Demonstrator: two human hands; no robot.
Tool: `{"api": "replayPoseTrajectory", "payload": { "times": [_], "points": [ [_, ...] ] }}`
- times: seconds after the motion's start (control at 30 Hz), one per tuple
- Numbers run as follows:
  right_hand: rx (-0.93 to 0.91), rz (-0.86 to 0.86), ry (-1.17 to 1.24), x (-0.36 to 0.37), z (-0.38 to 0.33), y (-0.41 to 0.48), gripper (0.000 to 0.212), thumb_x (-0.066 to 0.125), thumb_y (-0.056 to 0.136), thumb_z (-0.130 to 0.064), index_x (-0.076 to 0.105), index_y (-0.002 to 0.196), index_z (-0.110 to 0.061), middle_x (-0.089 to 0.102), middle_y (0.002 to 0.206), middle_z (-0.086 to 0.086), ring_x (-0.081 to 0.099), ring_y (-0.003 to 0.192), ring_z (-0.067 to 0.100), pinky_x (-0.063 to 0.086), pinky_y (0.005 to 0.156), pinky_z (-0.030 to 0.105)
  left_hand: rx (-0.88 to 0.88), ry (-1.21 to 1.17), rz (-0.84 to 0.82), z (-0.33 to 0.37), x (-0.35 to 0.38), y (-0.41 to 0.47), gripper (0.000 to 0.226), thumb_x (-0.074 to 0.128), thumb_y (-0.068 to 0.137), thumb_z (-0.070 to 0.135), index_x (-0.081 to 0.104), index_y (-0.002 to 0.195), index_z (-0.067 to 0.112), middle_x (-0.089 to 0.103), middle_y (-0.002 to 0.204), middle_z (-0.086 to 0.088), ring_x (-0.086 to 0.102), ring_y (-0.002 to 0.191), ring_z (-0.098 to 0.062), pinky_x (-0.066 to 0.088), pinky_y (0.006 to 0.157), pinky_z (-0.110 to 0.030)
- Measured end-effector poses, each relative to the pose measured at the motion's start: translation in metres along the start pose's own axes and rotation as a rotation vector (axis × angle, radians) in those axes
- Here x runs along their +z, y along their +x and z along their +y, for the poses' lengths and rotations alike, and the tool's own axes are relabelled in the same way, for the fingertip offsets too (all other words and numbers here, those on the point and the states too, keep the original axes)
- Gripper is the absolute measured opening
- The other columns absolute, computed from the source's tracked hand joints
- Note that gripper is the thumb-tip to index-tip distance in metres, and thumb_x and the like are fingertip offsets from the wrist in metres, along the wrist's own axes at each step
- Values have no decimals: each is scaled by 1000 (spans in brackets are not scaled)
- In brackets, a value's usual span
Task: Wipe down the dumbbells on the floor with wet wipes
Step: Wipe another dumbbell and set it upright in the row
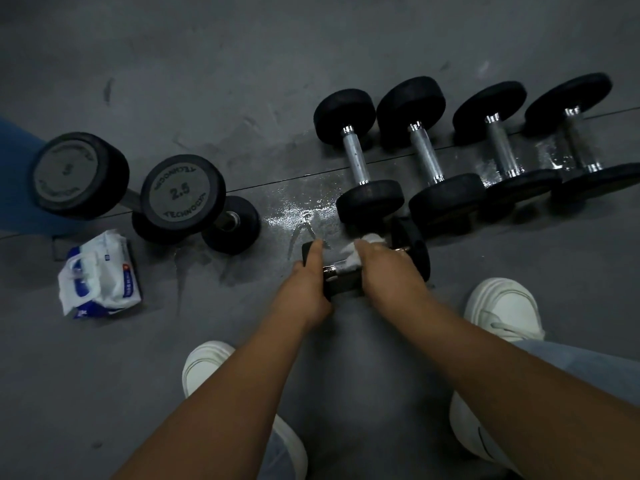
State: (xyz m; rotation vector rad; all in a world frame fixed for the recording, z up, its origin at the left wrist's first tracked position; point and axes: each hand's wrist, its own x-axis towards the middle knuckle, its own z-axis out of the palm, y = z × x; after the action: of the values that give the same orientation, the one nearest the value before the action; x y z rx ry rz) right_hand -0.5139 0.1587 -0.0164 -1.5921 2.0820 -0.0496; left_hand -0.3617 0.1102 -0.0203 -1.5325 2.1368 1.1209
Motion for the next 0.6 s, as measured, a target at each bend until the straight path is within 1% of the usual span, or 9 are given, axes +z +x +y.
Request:
{"api": "replayPoseTrajectory", "payload": {
  "times": [0.07,0.1,0.17,0.2,0.3,0.4,0.47,0.53,0.6],
  "points": [
    [68,88,79,-7,3,-2,20,41,98,-29,54,109,-18,66,106,7,62,95,32,46,73,37,3,4,0,1,0,0,112,71,76,14,-6,155,34,33,151,-14,50,127,-34,45,102,-39],
    [110,93,95,-9,3,-4,26,39,100,-36,56,105,-17,65,103,8,61,94,33,44,70,37,2,6,2,1,0,0,112,71,76,14,-6,155,34,33,151,-15,51,127,-34,45,102,-39],
    [146,88,75,-7,2,-9,39,40,99,-45,64,103,-15,57,108,13,56,99,34,46,73,38,-8,1,-1,1,-1,1,113,71,75,14,-6,155,35,32,151,-14,51,127,-34,45,102,-39],
    [125,109,56,-3,2,-11,37,46,97,-43,67,104,-13,53,113,15,52,104,35,48,78,39,-13,-2,-7,1,-1,1,113,72,75,14,-5,155,35,32,152,-14,50,127,-34,45,102,-39],
    [38,101,-22,12,9,-6,24,62,85,-22,69,101,-6,57,123,18,53,115,36,43,94,43,-15,13,-7,1,-2,0,115,72,74,13,-6,154,36,34,149,-14,52,125,-34,47,101,-41],
    [66,160,4,19,-1,-9,21,58,78,-14,65,98,-13,67,100,8,63,101,27,43,92,42,-19,14,0,2,-1,0,114,72,73,12,-5,154,35,36,148,-15,53,123,-34,48,99,-42],
    [-60,165,-25,23,-16,-13,25,48,79,-17,63,99,-16,66,99,6,62,101,26,43,89,41,-13,13,13,2,0,0,112,71,76,15,-5,154,36,37,146,-16,54,122,-34,48,98,-42],
    [-231,64,-60,19,-18,-11,30,39,81,-22,63,96,-17,65,100,6,59,103,27,38,92,38,-4,12,23,2,2,-1,109,70,78,17,-6,154,36,39,144,-17,55,120,-35,49,98,-43],
    [-140,60,-28,13,-1,0,26,44,83,-22,64,99,-18,65,102,5,58,104,26,36,96,35,-16,17,13,2,1,-2,111,72,76,15,-5,153,38,39,144,-15,56,119,-35,49,97,-43]
  ]
}}
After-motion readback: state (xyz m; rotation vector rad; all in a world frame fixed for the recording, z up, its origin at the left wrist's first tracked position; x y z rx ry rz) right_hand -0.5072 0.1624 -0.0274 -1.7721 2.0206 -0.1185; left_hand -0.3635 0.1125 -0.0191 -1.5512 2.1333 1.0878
